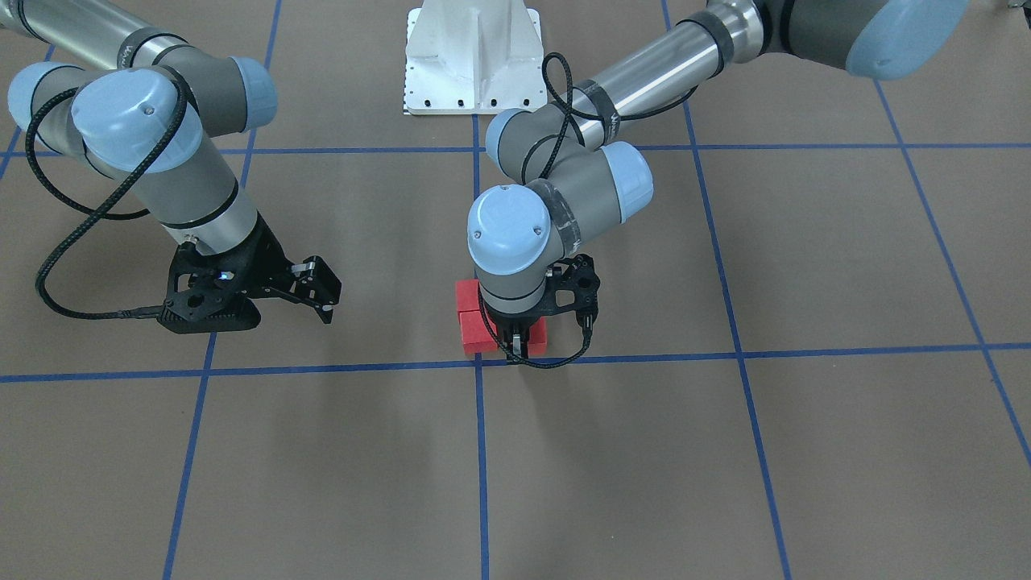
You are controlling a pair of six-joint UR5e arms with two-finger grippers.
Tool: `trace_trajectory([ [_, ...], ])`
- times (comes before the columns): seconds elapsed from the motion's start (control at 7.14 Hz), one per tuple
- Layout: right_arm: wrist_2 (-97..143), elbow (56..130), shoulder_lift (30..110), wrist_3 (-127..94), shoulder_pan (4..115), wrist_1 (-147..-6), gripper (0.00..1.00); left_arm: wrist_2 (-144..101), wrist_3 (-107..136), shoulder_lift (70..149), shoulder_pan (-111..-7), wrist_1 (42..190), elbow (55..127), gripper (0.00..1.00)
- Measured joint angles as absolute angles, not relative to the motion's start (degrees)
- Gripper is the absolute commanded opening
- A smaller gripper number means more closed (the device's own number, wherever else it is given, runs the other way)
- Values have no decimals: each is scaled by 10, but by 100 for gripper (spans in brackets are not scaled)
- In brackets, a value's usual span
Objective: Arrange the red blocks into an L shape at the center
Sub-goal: 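Lower the red cube beside the two-cube column at center, then press the held cube against the column's side with the left gripper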
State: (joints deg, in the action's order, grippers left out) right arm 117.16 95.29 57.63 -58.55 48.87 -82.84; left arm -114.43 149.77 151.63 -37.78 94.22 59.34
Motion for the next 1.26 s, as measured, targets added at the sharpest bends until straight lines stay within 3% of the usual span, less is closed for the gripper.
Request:
trace_trajectory([
  [1.26,1172,952,577,-585,489,-829,99,-1143,1503,1516,-356,944,590,0],
])
